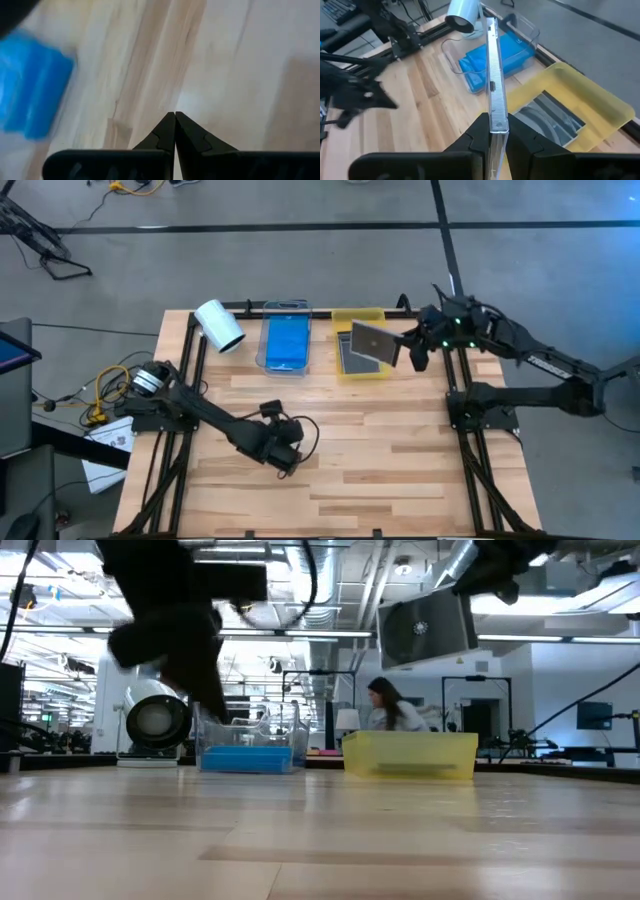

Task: Pick & place jewel cases by type
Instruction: Put the black CD case into the yellow bin

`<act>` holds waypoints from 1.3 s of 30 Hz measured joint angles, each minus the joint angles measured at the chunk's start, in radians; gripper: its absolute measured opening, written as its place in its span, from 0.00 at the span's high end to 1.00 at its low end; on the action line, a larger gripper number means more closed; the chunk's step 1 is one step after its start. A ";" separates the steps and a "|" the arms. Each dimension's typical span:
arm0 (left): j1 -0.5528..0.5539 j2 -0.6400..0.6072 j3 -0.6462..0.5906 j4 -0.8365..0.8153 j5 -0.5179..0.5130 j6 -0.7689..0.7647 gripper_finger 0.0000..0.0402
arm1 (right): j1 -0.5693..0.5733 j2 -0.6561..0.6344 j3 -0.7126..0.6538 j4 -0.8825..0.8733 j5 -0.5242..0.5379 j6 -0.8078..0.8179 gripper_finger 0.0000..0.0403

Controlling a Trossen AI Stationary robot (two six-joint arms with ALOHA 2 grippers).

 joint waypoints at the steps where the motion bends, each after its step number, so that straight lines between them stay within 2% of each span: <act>1: -0.008 -0.017 0.000 0.024 -0.015 0.013 1.00 | -0.012 0.023 0.017 -0.002 -0.011 -0.010 0.91; 8: -0.028 -0.260 -0.002 0.194 -0.169 0.245 1.00 | -0.094 0.177 0.137 -0.063 -0.056 -0.082 0.90; 13: 0.006 -0.489 -0.069 0.260 -0.192 0.381 1.00 | -0.153 0.277 0.235 -0.131 -0.106 -0.123 0.91; 21: 0.037 -0.842 -0.281 0.275 -0.186 0.336 1.00 | -0.201 0.422 0.411 -0.346 -0.115 -0.229 0.90; 25: 0.038 -0.972 -0.395 0.360 -0.194 0.292 1.00 | -0.223 0.495 0.501 -0.485 -0.115 -0.312 0.91; 31: 0.038 -1.054 -0.544 0.608 -0.256 0.291 1.00 | -0.249 0.597 0.609 -0.575 -0.115 -0.432 0.90; 35: 0.040 -1.043 -0.587 0.739 -0.295 0.286 1.00 | -0.250 0.666 0.655 -0.602 -0.115 -0.516 0.90; 39: 0.040 -1.006 -0.594 0.798 -0.314 0.282 1.00 | -0.242 0.739 0.680 -0.599 -0.115 -0.572 0.91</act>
